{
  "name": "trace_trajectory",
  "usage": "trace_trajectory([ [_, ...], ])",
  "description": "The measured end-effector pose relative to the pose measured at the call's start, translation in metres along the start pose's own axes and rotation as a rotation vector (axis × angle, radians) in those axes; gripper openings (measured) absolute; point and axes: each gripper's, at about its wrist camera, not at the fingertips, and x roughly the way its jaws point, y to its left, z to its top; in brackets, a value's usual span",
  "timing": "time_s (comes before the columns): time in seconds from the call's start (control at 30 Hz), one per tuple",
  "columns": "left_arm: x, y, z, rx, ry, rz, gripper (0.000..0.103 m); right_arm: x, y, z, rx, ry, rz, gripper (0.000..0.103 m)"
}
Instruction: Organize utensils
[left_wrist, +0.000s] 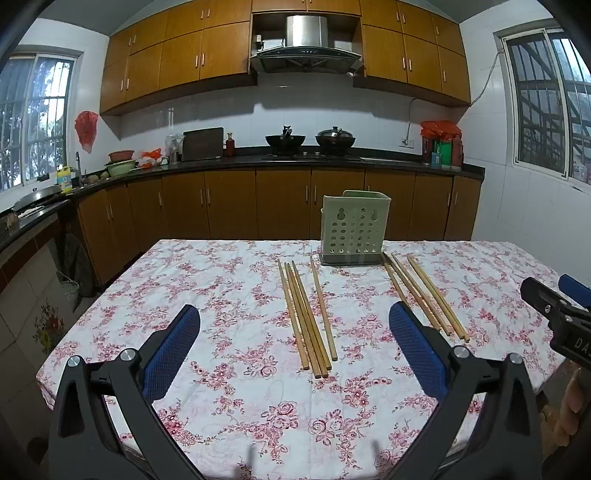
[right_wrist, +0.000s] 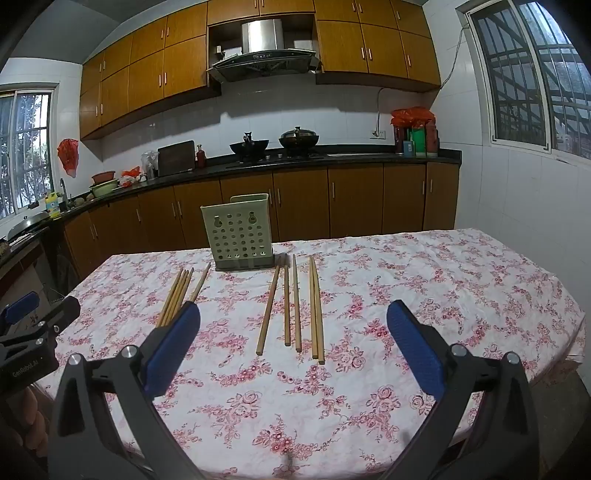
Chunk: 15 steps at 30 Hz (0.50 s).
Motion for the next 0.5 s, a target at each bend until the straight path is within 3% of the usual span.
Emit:
trace_trajectory([
  [0.5,-0.0001,-0.0002,-0.0001,0.004,-0.002,0.002,0.101,0.0009,0.0,-0.0006,0.002,0.001,0.0,0.099],
])
